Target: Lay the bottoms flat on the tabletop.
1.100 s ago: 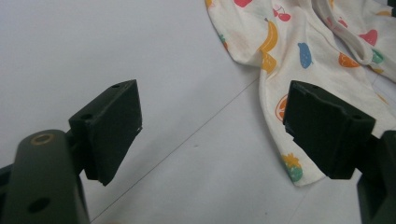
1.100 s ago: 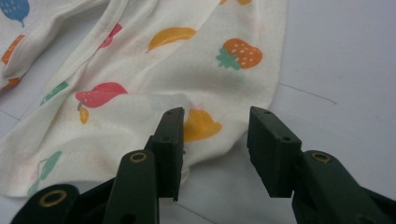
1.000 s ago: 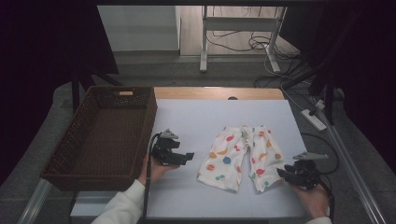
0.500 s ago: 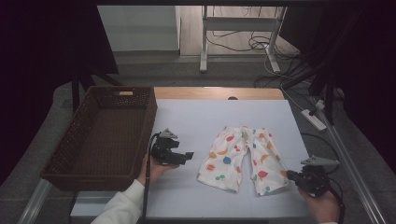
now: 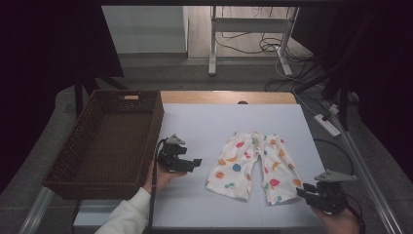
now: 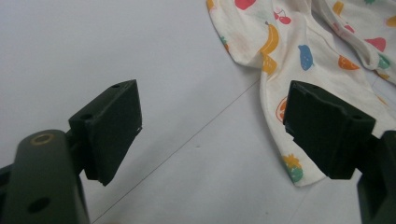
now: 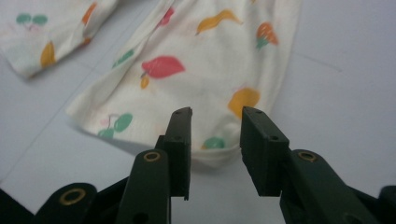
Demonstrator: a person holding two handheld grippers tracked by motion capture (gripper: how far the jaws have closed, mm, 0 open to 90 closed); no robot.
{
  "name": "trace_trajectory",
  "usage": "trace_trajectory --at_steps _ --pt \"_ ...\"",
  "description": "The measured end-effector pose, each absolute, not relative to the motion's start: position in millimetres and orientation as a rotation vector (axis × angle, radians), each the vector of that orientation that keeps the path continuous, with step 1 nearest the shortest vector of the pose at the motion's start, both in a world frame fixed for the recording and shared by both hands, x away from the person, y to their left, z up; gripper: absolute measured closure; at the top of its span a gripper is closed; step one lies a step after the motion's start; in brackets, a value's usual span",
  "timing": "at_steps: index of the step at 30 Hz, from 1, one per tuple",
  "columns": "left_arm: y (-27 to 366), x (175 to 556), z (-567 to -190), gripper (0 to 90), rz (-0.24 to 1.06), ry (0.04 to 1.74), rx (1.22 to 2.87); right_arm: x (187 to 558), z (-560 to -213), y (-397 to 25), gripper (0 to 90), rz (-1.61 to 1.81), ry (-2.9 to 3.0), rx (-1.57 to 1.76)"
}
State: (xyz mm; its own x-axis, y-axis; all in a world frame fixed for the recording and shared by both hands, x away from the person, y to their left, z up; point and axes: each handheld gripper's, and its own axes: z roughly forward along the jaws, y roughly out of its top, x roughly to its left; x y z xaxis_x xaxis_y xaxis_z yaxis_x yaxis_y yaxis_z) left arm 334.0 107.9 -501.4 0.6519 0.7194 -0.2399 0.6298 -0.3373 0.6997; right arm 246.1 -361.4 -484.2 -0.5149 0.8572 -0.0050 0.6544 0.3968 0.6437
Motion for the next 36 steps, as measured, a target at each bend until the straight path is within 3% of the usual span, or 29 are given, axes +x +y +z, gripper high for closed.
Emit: trace_trajectory --at_steps 8,11,15,17,29,36 --pt "107.4 334.3 -501.5 18.5 0.14 1.046 2.063 251.4 -502.4 -363.6 61.1 0.792 2.363 1.362" --pt "107.7 334.4 -501.6 18.6 0.14 1.047 2.063 251.6 -508.8 -364.9 66.8 0.777 2.378 1.389" --pt "107.4 334.3 -501.4 18.5 0.141 1.045 2.064 248.2 -508.9 -365.5 82.7 0.772 2.385 1.401" --pt "107.2 334.2 -501.4 18.5 0.141 1.045 2.064 246.5 -509.1 -366.0 84.6 0.776 2.384 1.405" --pt "107.1 334.7 -501.5 18.5 0.14 1.045 2.063 223.5 -498.3 -362.2 81.8 0.804 2.365 1.413" --pt "106.8 334.9 -501.6 18.5 0.14 1.046 2.062 226.8 -491.0 -367.5 68.8 0.845 2.299 1.394"
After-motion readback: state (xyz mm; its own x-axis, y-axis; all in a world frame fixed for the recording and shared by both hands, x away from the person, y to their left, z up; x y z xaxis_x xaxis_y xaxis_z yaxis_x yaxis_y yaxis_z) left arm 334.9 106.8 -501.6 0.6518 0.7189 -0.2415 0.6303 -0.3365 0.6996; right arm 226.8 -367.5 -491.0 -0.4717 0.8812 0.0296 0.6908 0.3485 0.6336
